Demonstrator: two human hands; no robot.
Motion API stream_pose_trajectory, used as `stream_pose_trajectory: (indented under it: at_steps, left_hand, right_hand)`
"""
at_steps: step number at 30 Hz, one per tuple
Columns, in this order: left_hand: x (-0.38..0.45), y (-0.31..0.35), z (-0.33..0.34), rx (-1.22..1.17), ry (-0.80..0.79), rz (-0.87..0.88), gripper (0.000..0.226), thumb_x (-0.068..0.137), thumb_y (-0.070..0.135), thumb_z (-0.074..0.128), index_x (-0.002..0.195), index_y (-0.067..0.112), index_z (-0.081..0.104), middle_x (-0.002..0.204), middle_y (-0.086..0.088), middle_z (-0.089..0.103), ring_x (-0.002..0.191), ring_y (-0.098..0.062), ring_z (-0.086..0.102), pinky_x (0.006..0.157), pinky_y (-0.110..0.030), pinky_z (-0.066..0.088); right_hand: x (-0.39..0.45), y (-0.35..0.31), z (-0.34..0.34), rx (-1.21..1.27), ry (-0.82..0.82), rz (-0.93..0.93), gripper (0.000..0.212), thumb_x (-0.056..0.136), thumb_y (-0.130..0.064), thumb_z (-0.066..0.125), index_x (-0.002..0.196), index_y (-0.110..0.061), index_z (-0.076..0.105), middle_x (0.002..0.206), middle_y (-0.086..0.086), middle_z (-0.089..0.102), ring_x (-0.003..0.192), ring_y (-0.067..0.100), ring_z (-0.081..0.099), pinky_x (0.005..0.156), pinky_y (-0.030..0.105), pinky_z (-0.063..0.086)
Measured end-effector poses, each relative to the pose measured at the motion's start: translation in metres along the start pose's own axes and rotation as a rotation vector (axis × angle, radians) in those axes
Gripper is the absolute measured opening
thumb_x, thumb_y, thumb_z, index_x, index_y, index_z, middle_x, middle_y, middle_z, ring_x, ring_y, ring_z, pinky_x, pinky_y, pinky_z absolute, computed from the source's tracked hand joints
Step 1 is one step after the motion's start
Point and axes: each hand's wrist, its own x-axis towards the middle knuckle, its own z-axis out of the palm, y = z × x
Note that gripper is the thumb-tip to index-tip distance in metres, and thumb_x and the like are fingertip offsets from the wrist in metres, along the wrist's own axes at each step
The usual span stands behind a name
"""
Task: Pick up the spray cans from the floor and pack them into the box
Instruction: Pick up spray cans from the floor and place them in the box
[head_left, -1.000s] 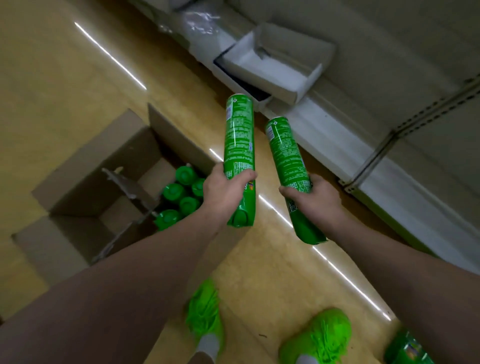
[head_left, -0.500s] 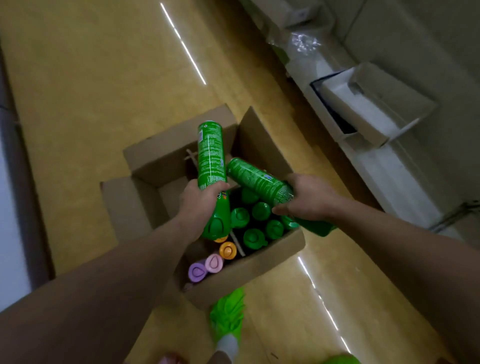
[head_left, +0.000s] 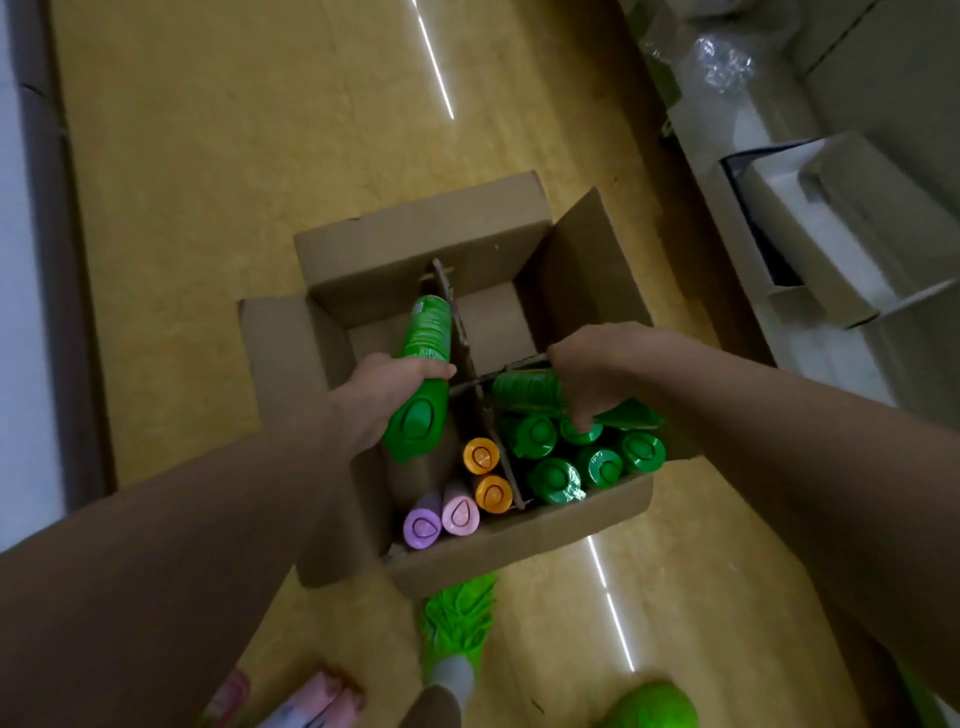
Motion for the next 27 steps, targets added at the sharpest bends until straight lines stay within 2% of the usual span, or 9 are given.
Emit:
stream_pose_trajectory:
  at_steps: [5, 9, 12, 14, 16, 18, 21, 24, 27]
  left_hand:
    - [0.023, 0.021, -0.002, 0.149, -0.005, -0.052, 0.076, 0.071, 0.034, 0.086, 0.132, 0.004, 0.049, 0.112, -0.015, 0.062, 0.095, -0.03, 0.065, 0.073, -0.038, 0.054]
    - [0.044, 0.033, 0.009, 0.364, 0.048, 0.016, 0.08, 0.075, 0.034, 0.083, 0.139, 0.008, 0.041, 0.119, -0.014, 0.049, 0.106, -0.03, 0.053, 0.085, -0.04, 0.049]
    - [0.058, 0.037, 0.022, 0.484, 0.028, 0.04, 0.082, 0.074, 0.036, 0.084, 0.139, 0.008, 0.042, 0.116, -0.013, 0.046, 0.11, -0.032, 0.053, 0.093, -0.042, 0.05]
    - [0.066, 0.04, 0.028, 0.54, 0.032, 0.063, 0.081, 0.074, 0.038, 0.084, 0.138, 0.009, 0.044, 0.114, -0.012, 0.045, 0.108, -0.031, 0.052, 0.092, -0.04, 0.05]
    - [0.073, 0.042, 0.034, 0.566, 0.02, 0.083, 0.076, 0.073, 0.04, 0.084, 0.133, 0.009, 0.05, 0.114, -0.011, 0.05, 0.105, -0.029, 0.054, 0.091, -0.038, 0.051]
    - [0.081, 0.043, 0.044, 0.593, 0.018, 0.12, 0.067, 0.072, 0.042, 0.084, 0.124, 0.009, 0.059, 0.114, -0.011, 0.058, 0.105, -0.028, 0.057, 0.089, -0.037, 0.052]
    - [0.093, 0.039, 0.056, 0.621, 0.068, 0.193, 0.05, 0.077, 0.044, 0.08, 0.116, 0.013, 0.067, 0.115, -0.007, 0.066, 0.098, -0.022, 0.058, 0.075, -0.031, 0.046]
    - [0.104, 0.029, 0.058, 0.547, 0.087, 0.207, 0.061, 0.076, 0.043, 0.082, 0.127, 0.016, 0.061, 0.126, -0.006, 0.06, 0.114, -0.024, 0.056, 0.089, -0.032, 0.048]
    - [0.113, 0.021, 0.054, 0.462, 0.069, 0.231, 0.068, 0.069, 0.046, 0.087, 0.126, 0.018, 0.06, 0.123, -0.004, 0.057, 0.11, -0.02, 0.053, 0.094, -0.034, 0.048]
  right_hand:
    - [0.03, -0.014, -0.011, -0.121, -0.069, -0.003, 0.05, 0.081, -0.027, 0.078, 0.126, -0.013, 0.063, 0.117, 0.008, 0.06, 0.109, 0.028, 0.059, 0.078, 0.038, 0.054]
    - [0.051, -0.016, -0.018, -0.112, -0.014, -0.038, 0.052, 0.078, -0.023, 0.082, 0.125, -0.014, 0.063, 0.101, 0.004, 0.058, 0.099, 0.028, 0.062, 0.076, 0.041, 0.056]
    - [0.066, -0.02, -0.013, -0.114, -0.026, -0.036, 0.039, 0.08, -0.016, 0.078, 0.117, -0.014, 0.065, 0.086, 0.003, 0.052, 0.089, 0.027, 0.061, 0.082, 0.045, 0.058]
    - [0.078, -0.023, -0.006, -0.109, -0.019, -0.033, 0.039, 0.08, -0.011, 0.075, 0.118, -0.014, 0.065, 0.095, 0.005, 0.057, 0.091, 0.028, 0.06, 0.082, 0.043, 0.056]
    - [0.091, -0.027, 0.002, -0.077, -0.013, -0.044, 0.046, 0.083, -0.011, 0.072, 0.127, -0.014, 0.06, 0.117, 0.007, 0.057, 0.104, 0.028, 0.058, 0.076, 0.039, 0.05]
    - [0.104, -0.032, 0.011, 0.004, 0.05, -0.057, 0.044, 0.086, -0.012, 0.068, 0.129, -0.014, 0.058, 0.112, 0.006, 0.055, 0.103, 0.027, 0.058, 0.07, 0.037, 0.044]
    - [0.124, -0.037, 0.031, 0.157, 0.211, -0.036, 0.045, 0.088, -0.018, 0.068, 0.131, -0.017, 0.055, 0.107, 0.005, 0.061, 0.104, 0.028, 0.063, 0.068, 0.036, 0.043]
    - [0.14, -0.039, 0.055, 0.288, 0.278, -0.021, 0.051, 0.085, -0.022, 0.071, 0.132, -0.015, 0.051, 0.119, 0.009, 0.063, 0.111, 0.032, 0.062, 0.07, 0.037, 0.042]
    - [0.148, -0.037, 0.074, 0.364, 0.293, -0.004, 0.049, 0.085, -0.023, 0.071, 0.128, -0.011, 0.051, 0.121, 0.015, 0.056, 0.114, 0.036, 0.057, 0.078, 0.04, 0.047]
